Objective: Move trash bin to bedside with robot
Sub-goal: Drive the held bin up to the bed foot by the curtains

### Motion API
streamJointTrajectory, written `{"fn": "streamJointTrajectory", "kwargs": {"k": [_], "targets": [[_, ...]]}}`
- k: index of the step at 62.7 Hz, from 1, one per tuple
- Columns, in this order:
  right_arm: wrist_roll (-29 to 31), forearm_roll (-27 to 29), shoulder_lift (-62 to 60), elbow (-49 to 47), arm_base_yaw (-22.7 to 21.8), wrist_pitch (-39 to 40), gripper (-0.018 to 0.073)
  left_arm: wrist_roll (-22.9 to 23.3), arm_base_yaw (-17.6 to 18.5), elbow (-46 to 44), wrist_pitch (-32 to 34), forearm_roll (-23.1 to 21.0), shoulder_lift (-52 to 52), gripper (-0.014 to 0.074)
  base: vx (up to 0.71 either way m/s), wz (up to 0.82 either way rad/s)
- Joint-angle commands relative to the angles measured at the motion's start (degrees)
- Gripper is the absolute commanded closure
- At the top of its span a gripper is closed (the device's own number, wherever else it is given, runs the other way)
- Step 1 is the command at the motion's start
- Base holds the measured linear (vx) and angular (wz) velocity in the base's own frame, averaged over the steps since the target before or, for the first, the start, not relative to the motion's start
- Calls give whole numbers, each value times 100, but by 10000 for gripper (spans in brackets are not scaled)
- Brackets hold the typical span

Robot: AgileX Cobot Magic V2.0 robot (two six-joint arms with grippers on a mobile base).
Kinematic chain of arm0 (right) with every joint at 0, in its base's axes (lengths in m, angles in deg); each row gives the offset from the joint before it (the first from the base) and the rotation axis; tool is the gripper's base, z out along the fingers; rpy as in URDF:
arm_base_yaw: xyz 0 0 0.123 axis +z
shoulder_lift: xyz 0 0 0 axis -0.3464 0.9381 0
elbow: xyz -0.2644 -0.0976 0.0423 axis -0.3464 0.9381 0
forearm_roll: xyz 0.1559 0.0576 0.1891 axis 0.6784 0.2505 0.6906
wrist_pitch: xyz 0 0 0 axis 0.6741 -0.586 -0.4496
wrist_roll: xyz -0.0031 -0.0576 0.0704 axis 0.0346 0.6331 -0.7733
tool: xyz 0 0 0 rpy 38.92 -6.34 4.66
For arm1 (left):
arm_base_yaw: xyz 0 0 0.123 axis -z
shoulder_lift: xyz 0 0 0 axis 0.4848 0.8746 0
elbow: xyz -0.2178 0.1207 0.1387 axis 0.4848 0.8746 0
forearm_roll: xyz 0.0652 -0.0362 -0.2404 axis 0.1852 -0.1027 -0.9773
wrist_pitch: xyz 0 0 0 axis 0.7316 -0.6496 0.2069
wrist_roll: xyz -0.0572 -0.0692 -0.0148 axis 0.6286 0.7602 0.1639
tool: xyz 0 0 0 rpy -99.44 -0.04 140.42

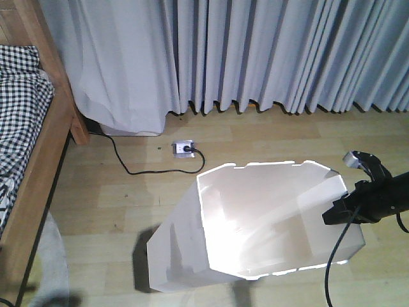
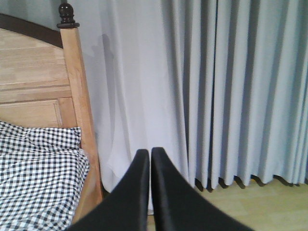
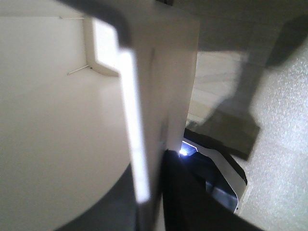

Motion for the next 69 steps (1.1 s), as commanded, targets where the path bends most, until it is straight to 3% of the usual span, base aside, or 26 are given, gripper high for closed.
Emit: {"fn": "streamJointTrajectory", "kwargs": {"k": [1,69], "targets": [[-22,626,-360,-79,-22,-1315,563,79,35,67,428,-54,-37,603,18,9],[-22,626,-360,-79,-22,-1315,563,79,35,67,428,-54,-37,603,17,7]]}}
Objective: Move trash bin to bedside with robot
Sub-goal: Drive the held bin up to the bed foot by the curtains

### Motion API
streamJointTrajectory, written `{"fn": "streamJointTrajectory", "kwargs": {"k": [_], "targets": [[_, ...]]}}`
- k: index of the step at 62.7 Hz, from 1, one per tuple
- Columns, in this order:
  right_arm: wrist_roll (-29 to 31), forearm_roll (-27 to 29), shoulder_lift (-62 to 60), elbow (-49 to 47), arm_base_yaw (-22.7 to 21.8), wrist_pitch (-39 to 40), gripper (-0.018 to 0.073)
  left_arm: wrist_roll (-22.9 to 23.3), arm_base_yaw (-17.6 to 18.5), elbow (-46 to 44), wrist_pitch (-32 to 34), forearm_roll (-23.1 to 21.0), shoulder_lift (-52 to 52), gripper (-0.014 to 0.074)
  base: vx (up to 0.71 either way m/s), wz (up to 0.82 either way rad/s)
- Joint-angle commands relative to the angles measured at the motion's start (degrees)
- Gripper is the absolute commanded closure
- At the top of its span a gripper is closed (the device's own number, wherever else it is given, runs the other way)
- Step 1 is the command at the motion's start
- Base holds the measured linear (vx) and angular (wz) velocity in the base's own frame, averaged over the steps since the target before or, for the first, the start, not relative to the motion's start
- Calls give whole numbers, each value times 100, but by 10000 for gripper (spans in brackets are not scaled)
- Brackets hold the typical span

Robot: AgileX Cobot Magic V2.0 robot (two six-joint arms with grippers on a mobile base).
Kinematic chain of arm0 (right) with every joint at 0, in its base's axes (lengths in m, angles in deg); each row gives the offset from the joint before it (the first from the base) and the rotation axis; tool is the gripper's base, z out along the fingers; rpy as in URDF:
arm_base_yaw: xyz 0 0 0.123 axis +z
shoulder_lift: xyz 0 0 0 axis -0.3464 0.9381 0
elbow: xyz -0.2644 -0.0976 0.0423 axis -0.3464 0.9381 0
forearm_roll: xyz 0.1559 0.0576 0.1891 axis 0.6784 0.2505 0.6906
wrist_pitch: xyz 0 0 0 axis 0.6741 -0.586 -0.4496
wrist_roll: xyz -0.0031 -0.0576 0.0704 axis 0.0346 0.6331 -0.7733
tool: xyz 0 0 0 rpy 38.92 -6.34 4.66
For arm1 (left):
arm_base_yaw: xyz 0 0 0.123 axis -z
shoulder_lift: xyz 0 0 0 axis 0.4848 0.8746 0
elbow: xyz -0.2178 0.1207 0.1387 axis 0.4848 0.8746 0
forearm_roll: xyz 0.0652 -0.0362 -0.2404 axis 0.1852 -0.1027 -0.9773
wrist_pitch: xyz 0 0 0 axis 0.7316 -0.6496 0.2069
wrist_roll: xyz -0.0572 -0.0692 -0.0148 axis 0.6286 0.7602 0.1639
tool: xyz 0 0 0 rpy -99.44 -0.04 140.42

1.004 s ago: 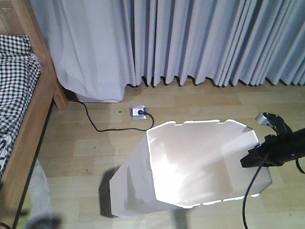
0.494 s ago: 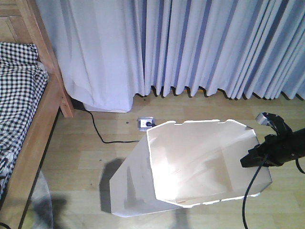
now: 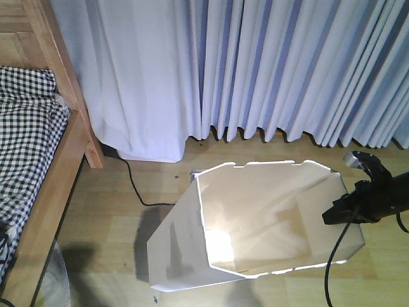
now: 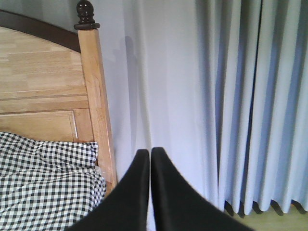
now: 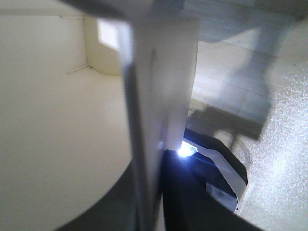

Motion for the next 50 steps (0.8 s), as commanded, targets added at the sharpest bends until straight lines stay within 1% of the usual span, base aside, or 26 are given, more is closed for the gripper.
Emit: {"fn": "streamJointTrajectory", "kwargs": {"k": [1,50], "targets": [[-22,626,-360,-79,-22,-1315,563,79,35,67,428,-54,-37,603,15,5],[-22,626,-360,-79,-22,-1315,563,79,35,67,428,-54,-37,603,12,1]]}}
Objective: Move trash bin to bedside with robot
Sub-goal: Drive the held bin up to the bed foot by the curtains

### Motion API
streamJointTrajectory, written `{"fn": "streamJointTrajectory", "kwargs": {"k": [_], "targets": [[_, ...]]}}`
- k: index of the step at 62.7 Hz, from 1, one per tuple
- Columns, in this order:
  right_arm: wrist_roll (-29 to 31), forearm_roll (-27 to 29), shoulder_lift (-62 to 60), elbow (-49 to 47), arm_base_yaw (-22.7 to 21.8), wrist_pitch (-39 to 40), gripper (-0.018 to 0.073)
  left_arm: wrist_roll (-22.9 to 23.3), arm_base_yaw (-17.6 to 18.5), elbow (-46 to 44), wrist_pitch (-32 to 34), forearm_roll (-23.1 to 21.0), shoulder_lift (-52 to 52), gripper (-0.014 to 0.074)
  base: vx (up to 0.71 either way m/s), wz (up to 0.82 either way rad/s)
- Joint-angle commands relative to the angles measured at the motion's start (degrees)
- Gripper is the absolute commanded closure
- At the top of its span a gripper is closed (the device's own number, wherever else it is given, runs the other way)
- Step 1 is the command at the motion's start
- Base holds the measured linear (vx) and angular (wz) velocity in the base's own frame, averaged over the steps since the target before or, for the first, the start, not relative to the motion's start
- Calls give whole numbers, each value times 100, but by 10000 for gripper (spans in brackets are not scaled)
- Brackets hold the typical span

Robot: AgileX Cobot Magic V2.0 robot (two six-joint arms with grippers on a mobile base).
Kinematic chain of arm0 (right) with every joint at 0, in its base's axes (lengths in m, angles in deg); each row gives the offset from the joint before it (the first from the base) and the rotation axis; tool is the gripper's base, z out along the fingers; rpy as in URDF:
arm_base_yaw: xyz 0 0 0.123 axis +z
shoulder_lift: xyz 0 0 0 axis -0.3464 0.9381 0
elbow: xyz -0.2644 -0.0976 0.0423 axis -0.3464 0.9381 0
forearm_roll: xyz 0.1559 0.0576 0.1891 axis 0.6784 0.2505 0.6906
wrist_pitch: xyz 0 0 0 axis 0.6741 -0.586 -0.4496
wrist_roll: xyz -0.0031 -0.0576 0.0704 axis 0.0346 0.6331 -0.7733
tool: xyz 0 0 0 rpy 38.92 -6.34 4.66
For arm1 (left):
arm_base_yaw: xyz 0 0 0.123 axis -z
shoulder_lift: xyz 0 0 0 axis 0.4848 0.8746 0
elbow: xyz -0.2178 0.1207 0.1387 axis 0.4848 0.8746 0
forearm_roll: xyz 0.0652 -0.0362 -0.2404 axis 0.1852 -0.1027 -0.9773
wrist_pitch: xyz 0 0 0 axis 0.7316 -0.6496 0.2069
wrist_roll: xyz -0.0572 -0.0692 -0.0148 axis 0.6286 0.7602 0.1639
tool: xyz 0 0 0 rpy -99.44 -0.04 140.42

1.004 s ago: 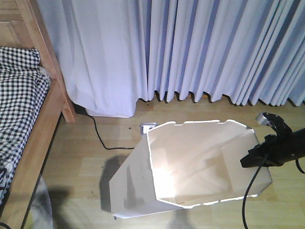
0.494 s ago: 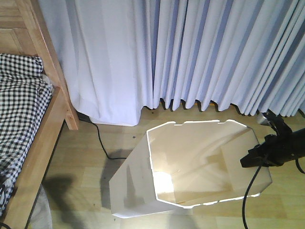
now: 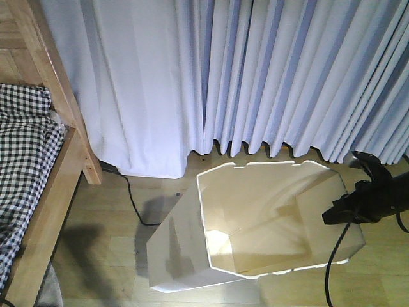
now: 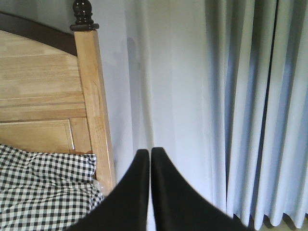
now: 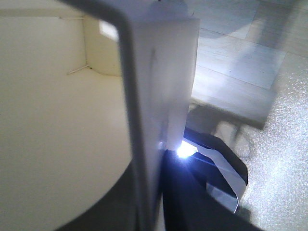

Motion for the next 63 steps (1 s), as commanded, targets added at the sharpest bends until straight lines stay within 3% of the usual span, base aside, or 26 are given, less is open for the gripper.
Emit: {"fn": "streamJointTrajectory", "kwargs": {"k": [1,63], "targets": [[-22,626,-360,-79,-22,-1315,563,79,35,67,428,-54,-37,603,10,-1],[61,688,-360,-79,-22,-1425,563,79,35,67,428,-54,-37,603,3,-1]]}}
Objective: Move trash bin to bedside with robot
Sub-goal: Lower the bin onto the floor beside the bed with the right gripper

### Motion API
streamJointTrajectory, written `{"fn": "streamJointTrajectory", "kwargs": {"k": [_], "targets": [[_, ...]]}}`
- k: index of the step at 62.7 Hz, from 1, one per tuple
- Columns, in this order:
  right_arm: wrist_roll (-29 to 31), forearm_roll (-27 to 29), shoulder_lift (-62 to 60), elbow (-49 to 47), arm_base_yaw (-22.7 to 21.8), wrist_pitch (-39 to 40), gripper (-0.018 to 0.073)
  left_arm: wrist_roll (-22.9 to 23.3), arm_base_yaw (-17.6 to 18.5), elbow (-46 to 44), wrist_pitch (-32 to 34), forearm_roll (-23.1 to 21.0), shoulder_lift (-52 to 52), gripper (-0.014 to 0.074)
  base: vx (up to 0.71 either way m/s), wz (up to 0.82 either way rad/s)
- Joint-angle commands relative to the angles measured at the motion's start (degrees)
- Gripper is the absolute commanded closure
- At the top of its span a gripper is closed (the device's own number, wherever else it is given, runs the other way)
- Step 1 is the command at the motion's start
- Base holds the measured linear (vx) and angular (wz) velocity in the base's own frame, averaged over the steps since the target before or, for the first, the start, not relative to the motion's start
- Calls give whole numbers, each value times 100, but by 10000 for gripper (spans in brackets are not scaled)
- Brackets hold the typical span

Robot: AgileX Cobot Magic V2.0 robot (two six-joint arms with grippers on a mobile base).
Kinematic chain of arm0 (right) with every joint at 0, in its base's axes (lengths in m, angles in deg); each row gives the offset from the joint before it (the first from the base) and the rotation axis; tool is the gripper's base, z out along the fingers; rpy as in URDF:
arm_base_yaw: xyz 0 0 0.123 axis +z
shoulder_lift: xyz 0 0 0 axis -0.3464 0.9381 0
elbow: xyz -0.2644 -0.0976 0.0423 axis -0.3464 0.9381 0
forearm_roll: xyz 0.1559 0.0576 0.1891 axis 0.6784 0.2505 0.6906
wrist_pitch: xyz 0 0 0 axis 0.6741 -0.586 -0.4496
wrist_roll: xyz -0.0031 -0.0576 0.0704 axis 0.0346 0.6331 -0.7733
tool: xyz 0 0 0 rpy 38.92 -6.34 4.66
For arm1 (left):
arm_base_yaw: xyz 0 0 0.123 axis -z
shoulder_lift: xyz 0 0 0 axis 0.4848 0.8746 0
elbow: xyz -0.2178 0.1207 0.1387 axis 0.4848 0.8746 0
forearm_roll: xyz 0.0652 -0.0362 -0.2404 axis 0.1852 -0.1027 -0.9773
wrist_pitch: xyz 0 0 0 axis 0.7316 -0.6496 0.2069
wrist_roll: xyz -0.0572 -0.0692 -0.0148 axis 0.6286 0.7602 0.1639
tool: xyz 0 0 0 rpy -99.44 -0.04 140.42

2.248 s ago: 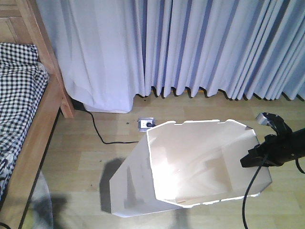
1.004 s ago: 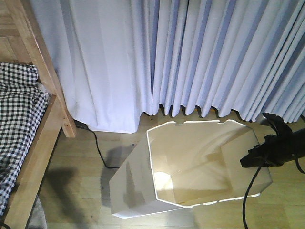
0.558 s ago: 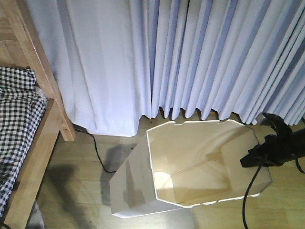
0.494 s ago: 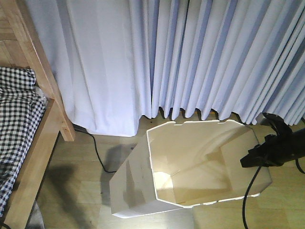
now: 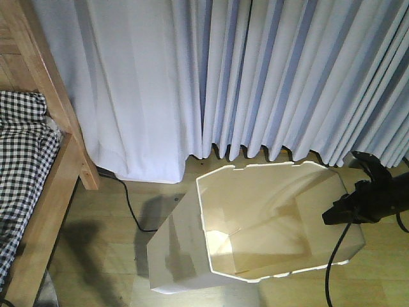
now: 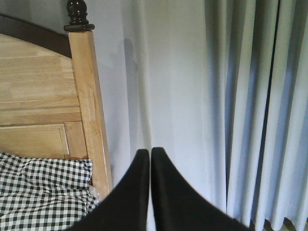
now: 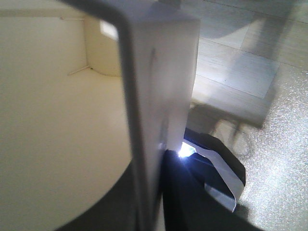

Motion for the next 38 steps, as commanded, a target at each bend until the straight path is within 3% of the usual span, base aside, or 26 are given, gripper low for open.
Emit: {"fn": "streamJointTrajectory", "kwargs": {"k": [1,8,16,38], "targets": [[-55,697,-360,-79,-22,-1436,563,79,35,67,428,-54,-37,603,0,0],[-135,932,-360,-121,-22,-1224,563,79,35,67,428,-54,-37,603,0,0],[-564,890,-297,-381,-11,-282,563,79,35,67,428,-54,-37,603,0,0],[-1435,-55,565,-1448,688,722,563,79,35,67,428,-54,-37,603,0,0]]}}
